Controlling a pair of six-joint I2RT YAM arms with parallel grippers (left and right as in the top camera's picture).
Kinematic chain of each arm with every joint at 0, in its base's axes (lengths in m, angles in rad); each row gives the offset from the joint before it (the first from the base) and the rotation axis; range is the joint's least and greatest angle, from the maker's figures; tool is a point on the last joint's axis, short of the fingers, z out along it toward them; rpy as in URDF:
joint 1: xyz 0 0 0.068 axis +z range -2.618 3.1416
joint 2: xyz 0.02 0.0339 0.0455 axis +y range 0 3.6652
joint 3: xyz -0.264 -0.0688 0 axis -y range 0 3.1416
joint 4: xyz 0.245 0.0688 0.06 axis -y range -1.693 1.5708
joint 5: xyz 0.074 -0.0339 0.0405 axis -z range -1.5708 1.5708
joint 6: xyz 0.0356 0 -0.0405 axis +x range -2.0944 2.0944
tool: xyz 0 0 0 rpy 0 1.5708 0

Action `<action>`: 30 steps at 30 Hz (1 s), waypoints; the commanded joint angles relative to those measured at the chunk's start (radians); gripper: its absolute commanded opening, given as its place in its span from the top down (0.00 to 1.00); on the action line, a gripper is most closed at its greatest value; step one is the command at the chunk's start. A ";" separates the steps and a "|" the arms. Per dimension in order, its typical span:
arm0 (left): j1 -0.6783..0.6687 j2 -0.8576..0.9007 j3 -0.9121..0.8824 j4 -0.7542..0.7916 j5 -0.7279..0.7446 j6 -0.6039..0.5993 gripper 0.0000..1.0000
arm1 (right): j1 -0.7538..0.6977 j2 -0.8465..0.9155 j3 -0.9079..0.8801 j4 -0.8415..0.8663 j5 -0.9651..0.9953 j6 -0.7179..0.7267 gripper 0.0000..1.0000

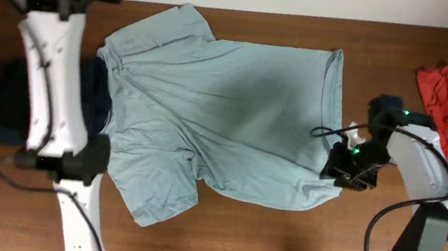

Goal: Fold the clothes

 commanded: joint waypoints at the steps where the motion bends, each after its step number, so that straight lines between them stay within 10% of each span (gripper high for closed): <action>1: 0.005 -0.154 0.023 -0.044 0.014 0.026 0.59 | 0.053 0.000 0.004 -0.047 0.010 0.005 0.54; 23: 0.006 -0.319 0.009 -0.187 0.014 0.024 0.55 | 0.054 -0.003 -0.307 0.358 0.290 0.252 0.52; 30: 0.006 -0.319 0.009 -0.183 0.015 0.024 0.55 | 0.054 -0.029 -0.299 0.340 0.332 0.252 0.81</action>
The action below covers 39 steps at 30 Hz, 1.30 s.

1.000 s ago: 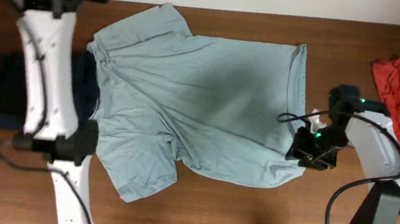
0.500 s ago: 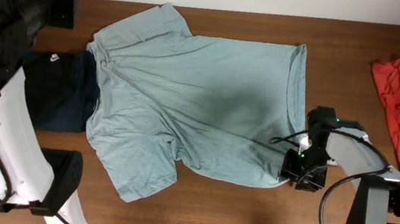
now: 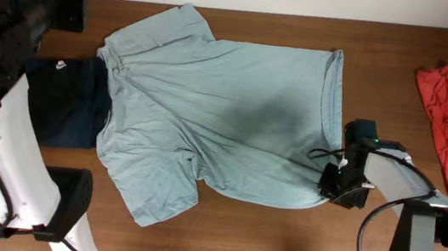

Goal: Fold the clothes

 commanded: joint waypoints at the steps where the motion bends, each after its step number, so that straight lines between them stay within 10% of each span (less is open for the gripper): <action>1: 0.006 -0.008 -0.004 0.005 0.011 0.019 0.55 | -0.005 -0.018 -0.005 -0.024 0.099 0.025 0.83; 17: 0.006 -0.008 -0.004 0.004 0.040 0.019 0.50 | -0.005 -0.323 0.126 -0.318 0.253 0.161 0.95; 21: 0.006 -0.053 -0.004 -0.004 0.040 0.020 0.48 | -0.005 -0.323 0.126 -0.328 0.254 0.160 0.58; 27: 0.006 -0.178 -0.033 -0.004 0.034 0.020 0.45 | -0.005 -0.323 0.126 -0.320 0.253 0.160 0.45; 35: 0.013 -0.506 -0.736 0.000 -0.076 -0.106 0.44 | -0.005 -0.323 0.126 -0.314 0.239 0.138 0.26; 39: 0.013 -0.536 -1.070 0.007 0.106 -0.090 0.45 | -0.005 -0.323 0.126 -0.274 0.157 0.072 0.23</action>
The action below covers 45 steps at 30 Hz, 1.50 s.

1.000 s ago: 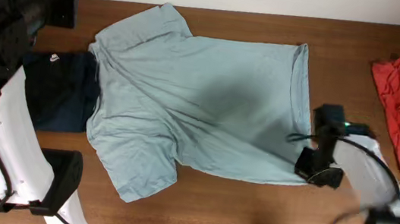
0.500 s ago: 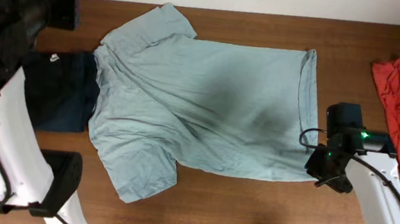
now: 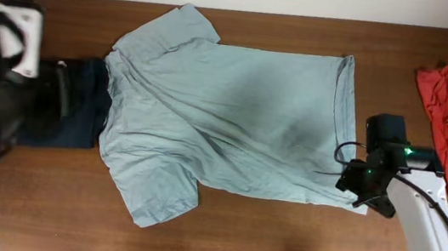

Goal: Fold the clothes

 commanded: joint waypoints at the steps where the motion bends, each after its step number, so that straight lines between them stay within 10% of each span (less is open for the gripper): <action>1: 0.004 0.020 -0.287 0.001 0.177 -0.002 0.45 | -0.005 0.000 0.009 0.026 -0.066 -0.043 0.23; 20: 0.004 0.021 -1.550 0.620 0.516 -0.192 0.30 | -0.005 0.000 0.009 0.048 -0.095 -0.047 0.22; 26: 0.006 0.029 -1.611 0.711 0.504 -0.264 0.32 | -0.005 0.000 0.009 0.047 -0.095 -0.047 0.22; 33: 0.006 0.118 -1.611 0.829 0.428 -0.374 0.57 | -0.005 0.000 0.009 0.030 -0.095 -0.051 0.22; 37: 0.006 0.146 -1.595 0.789 0.457 -0.383 0.99 | -0.006 0.000 0.009 0.021 -0.079 -0.065 0.22; 45: 0.006 0.029 -1.318 0.547 0.274 -0.360 0.99 | -0.136 0.006 0.009 0.024 -0.138 -0.025 0.20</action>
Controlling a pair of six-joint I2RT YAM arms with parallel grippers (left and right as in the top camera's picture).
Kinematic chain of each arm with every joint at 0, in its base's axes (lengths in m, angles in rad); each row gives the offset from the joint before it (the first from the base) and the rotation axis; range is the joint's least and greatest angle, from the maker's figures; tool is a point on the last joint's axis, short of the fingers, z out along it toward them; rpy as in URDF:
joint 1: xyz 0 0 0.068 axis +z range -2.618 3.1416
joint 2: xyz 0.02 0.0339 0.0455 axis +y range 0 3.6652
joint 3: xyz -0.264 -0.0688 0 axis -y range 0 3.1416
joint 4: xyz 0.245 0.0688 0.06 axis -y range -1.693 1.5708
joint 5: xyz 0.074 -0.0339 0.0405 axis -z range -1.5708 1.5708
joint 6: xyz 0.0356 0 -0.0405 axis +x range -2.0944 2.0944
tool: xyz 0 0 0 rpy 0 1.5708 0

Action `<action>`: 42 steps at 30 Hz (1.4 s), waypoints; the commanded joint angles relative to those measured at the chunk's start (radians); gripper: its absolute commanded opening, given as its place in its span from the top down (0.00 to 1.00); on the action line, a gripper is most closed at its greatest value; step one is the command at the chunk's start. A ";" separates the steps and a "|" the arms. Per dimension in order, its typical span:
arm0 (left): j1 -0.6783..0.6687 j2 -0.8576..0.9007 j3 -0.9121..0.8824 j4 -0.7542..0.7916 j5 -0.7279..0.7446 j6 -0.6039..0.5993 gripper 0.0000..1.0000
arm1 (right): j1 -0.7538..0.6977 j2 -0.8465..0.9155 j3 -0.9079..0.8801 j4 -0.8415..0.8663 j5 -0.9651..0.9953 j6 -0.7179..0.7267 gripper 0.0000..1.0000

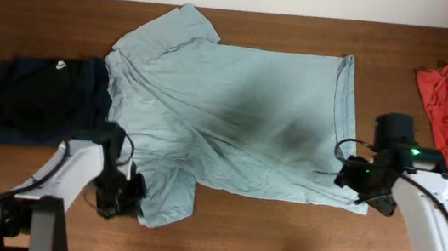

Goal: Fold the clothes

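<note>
A light blue-green T-shirt point(225, 113) lies spread flat on the wooden table, collar to the left and hem to the right. My right gripper point(353, 174) sits at the near right hem corner and appears shut on the cloth there. My left gripper point(125, 195) is down on the left edge of the near sleeve point(165, 200). Its body hides the fingers, so their state is unclear.
A folded navy garment point(47, 99) lies at the left, its edge tucked under the shirt's collar side. A crumpled red garment lies at the right table edge. The pale wall strip borders the far side.
The left arm, which was a blurred shape at the far left, now reaches in from the near left with its gripper on the shirt's near sleeve. The right gripper stays at the hem corner.
At first the left arm stood over the navy garment and the right gripper was at the near hem corner. The left arm then rose and blurred, and the right gripper moved right with the hem, smoothing the shirt. Now the left gripper is at the near sleeve.
</note>
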 commanded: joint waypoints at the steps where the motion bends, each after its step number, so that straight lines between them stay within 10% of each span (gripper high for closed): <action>1: 0.000 -0.124 0.177 -0.081 -0.225 0.008 0.99 | -0.098 0.013 0.008 -0.002 -0.039 0.001 0.19; 24: 0.000 -0.300 0.285 -0.334 -0.343 0.003 0.99 | -0.217 0.274 -0.153 0.166 -0.306 -0.074 0.21; 27: 0.002 -0.340 0.289 -0.340 -0.345 -0.004 0.99 | -0.217 0.274 -0.185 0.252 -0.306 -0.074 0.30; 34: 0.084 -0.460 0.323 -0.393 -0.366 -0.015 0.99 | -0.217 0.253 -0.198 0.292 -0.293 -0.078 0.96; 42: 0.167 -0.526 0.424 -0.489 -0.366 -0.014 0.99 | -0.217 0.063 -0.142 0.157 -0.193 -0.115 0.96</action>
